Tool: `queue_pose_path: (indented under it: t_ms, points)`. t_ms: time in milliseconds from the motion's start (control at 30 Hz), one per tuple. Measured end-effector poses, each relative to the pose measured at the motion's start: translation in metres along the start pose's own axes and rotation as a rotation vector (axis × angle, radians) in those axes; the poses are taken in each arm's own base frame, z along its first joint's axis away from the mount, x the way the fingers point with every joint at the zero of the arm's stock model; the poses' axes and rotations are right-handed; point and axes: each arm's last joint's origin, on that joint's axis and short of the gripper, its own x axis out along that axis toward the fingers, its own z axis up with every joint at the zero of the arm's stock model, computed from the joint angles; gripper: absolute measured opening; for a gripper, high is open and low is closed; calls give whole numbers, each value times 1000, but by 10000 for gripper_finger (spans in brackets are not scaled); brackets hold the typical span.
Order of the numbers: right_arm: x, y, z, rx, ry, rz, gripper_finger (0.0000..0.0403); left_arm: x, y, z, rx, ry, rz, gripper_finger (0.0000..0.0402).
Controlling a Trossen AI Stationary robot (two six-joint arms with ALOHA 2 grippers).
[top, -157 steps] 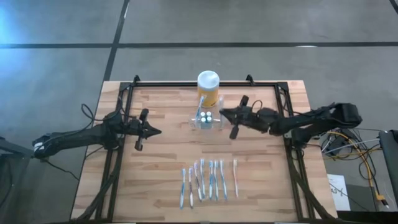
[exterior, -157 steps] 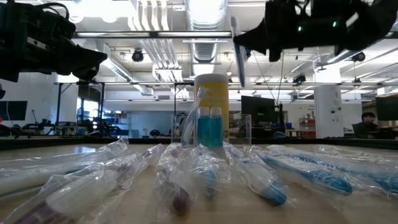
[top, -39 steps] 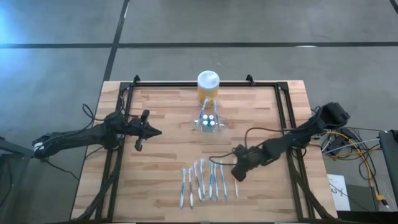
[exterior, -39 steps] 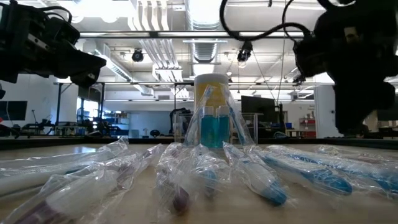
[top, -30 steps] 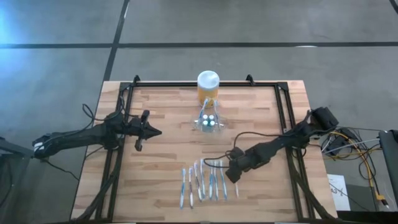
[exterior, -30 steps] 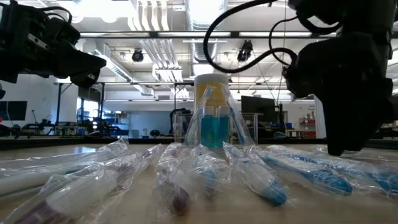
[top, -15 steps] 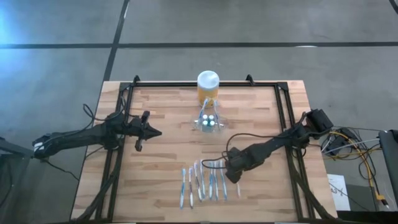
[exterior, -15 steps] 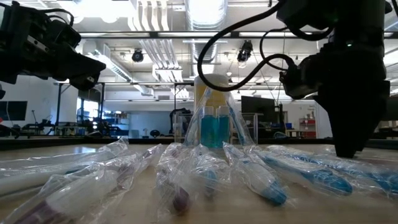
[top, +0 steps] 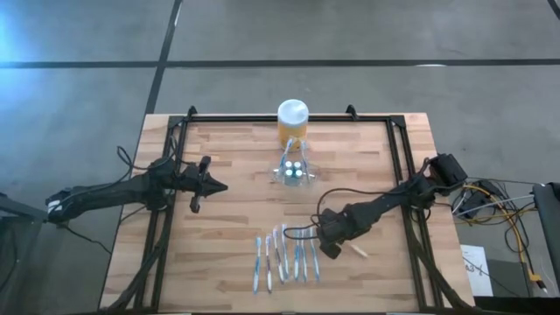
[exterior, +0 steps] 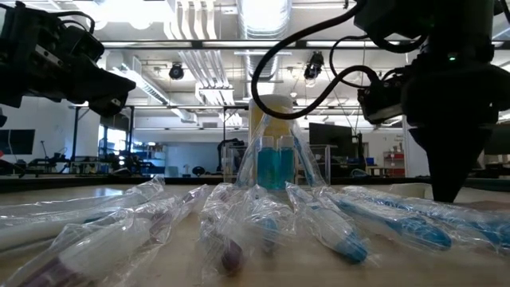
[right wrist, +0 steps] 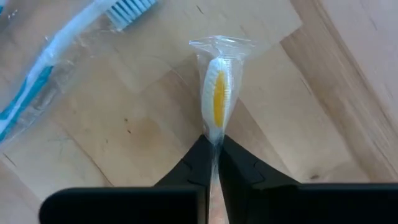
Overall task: Pick & Place toothbrushing station
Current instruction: Put the orange toothbrush into the transparent organizer
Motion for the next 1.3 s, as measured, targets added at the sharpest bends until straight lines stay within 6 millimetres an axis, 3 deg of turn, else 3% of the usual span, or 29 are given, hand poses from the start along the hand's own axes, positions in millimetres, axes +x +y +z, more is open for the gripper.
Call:
queue_pose_path:
  t_ms: [133,233,433,567,733,833,1000,1300]
  points:
    - [-9,1,2,-37,-31,18,14,0,0,0,0,0,0,13]
    - [-24,3,7,-61,-159,51,14,0,0,0,0,0,0,9]
    - [-83,-3,12,-136,-441,167,13,0,0,0,1,-1,0,11]
    - [-123,-10,18,-207,-732,179,13,0,0,0,2,-1,0,15]
    - [-147,-16,29,-333,-967,287,13,0,0,0,6,-1,0,14]
    - [-148,-24,39,-375,-1082,303,13,0,0,0,7,-1,0,10]
    - [-126,-42,47,-426,-1258,235,13,0,0,0,7,-1,0,9]
    - [-83,-96,47,-308,-1524,154,13,0,0,0,24,-1,1,11]
